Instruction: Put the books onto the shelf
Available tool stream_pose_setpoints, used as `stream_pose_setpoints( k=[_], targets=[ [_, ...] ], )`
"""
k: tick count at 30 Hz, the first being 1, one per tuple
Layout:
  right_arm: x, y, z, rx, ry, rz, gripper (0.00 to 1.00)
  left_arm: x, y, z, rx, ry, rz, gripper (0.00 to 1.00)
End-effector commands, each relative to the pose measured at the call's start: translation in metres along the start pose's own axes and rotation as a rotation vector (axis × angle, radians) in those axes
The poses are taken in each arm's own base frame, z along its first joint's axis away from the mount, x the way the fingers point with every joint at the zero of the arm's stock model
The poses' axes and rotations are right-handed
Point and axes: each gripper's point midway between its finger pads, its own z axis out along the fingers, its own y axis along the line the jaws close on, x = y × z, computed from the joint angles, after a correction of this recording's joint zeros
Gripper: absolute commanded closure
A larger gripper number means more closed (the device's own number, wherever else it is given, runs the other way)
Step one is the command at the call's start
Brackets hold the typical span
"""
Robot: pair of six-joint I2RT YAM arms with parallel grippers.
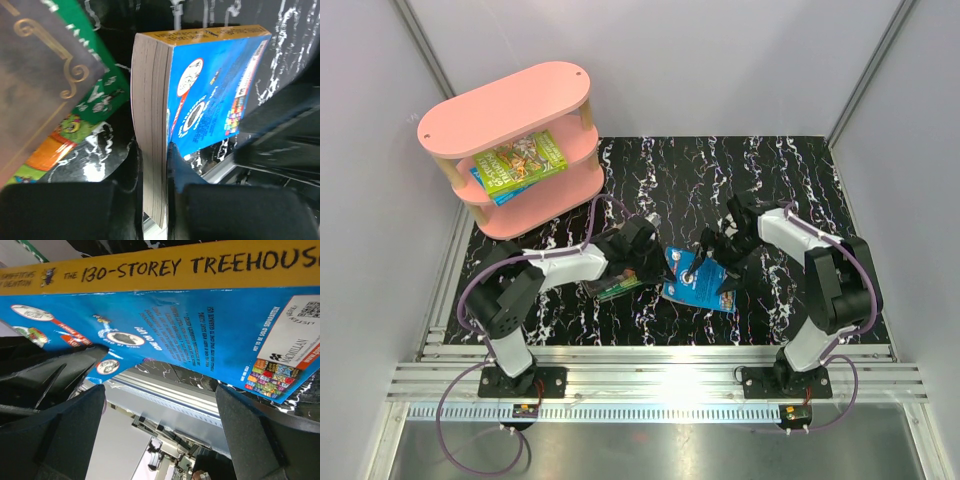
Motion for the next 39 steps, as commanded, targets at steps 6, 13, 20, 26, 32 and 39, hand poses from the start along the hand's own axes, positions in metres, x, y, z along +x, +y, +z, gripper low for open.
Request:
stream_pose_setpoints(
  k=[6, 13, 20, 26, 32, 39],
  targets=[
    [-0.005, 0.030, -0.052, -0.073, -0.176, -0.107, 0.00, -0.024, -0.053, -0.036, 0.101, -0.029, 0.096, 1.00],
    [0.007, 0.052, -0.138, -0.104, -0.460, -0.270, 0.00, -0.049, -0.114, -0.103, 0.246, -0.032, 0.021, 1.00],
    [0.029, 0.040, -0.153, -0.179, -0.599, -0.275, 0.00, -0.063, -0.150, -0.161, 0.380, 0.010, -0.121, 1.00],
    [0.043, 0.066, -0.185, -0.401, -0.736, -0.248, 0.00, -0.072, -0.167, -0.207, 0.557, 0.008, -0.272, 1.00],
    [0.044, 0.078, -0.194, -0.462, -0.749, -0.240, 0.00, -0.074, -0.176, -0.227, 0.622, -0.006, -0.327, 1.00],
    [0.042, 0.089, -0.206, -0.519, -0.787, -0.243, 0.00, -0.073, -0.190, -0.249, 0.701, -0.005, -0.340, 1.00]
  ],
)
